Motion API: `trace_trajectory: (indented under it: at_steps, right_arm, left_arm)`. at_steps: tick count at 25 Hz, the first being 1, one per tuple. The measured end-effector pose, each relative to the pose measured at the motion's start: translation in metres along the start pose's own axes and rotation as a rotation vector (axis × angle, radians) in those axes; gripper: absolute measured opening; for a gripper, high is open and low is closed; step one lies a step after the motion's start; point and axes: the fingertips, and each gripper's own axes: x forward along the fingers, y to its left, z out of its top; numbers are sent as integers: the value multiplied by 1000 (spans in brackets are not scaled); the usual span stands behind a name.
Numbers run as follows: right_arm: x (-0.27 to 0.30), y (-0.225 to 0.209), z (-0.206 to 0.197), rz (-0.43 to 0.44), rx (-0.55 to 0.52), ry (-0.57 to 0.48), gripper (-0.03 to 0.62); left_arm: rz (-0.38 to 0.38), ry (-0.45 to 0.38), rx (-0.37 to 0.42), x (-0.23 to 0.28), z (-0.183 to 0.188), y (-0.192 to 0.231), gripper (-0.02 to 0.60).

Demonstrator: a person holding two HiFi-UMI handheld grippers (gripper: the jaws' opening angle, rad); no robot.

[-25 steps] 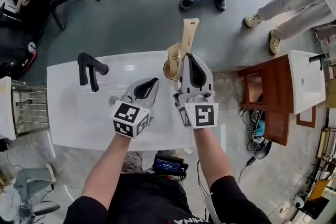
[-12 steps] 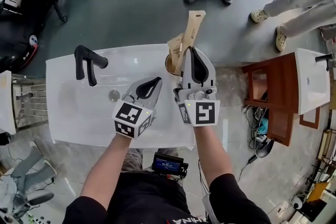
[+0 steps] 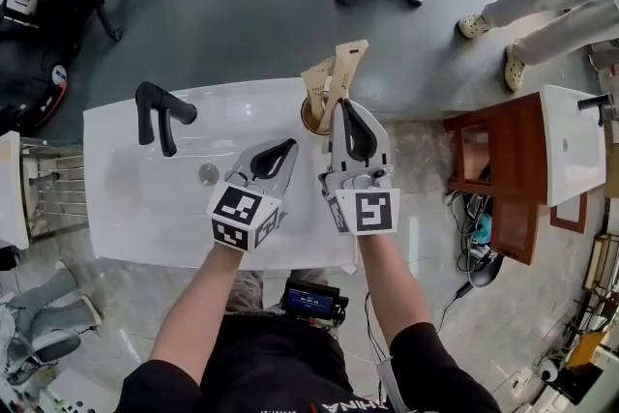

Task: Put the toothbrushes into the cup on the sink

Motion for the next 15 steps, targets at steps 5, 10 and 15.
trace_trajectory:
  at_steps: [5, 10, 15]
  right_arm:
    - [-9, 9, -14, 28, -11, 91, 14]
    - [-16, 13, -24, 25, -3, 189, 14]
    - [-19, 20, -34, 28, -19, 288, 14]
  left_arm:
    - [1, -5, -11, -1, 4, 1, 2]
    - [-7, -16, -23, -2, 11, -1, 3]
    - [-14, -18, -27, -5, 17, 0, 2]
